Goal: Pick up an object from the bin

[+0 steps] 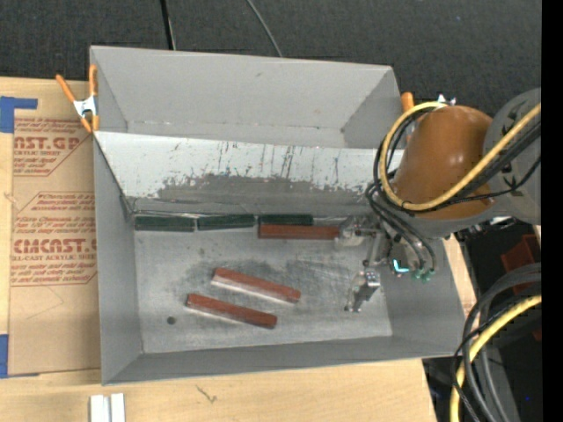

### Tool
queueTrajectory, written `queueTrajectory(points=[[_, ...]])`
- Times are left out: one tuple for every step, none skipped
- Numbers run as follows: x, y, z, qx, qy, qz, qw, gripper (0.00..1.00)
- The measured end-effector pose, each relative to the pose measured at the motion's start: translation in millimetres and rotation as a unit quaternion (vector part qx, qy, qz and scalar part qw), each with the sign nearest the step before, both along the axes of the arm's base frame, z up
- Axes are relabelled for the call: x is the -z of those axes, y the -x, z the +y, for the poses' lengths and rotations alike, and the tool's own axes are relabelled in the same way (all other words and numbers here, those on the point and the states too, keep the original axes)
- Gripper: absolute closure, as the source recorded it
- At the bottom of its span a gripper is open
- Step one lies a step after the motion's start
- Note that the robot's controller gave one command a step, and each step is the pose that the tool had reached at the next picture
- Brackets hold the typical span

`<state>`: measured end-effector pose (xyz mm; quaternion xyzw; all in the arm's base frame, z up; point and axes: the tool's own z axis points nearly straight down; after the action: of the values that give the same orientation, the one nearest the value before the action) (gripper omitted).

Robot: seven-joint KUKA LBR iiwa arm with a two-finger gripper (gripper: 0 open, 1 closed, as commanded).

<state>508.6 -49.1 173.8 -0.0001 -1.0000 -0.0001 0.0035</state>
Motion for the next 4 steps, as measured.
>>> queueTrajectory(points=[[-4,-1.8,0,0.000,0.000,-0.0037,1.0000,0.00],[99,14.9,48,-0.063,0.001,-0.0067,0.9980,1.00],[101,16.1,49,-0.063,0.000,-0.0058,0.9980,0.00],[101,16.0,49,-0.063,0.000,-0.0060,0.9980,0.00]])
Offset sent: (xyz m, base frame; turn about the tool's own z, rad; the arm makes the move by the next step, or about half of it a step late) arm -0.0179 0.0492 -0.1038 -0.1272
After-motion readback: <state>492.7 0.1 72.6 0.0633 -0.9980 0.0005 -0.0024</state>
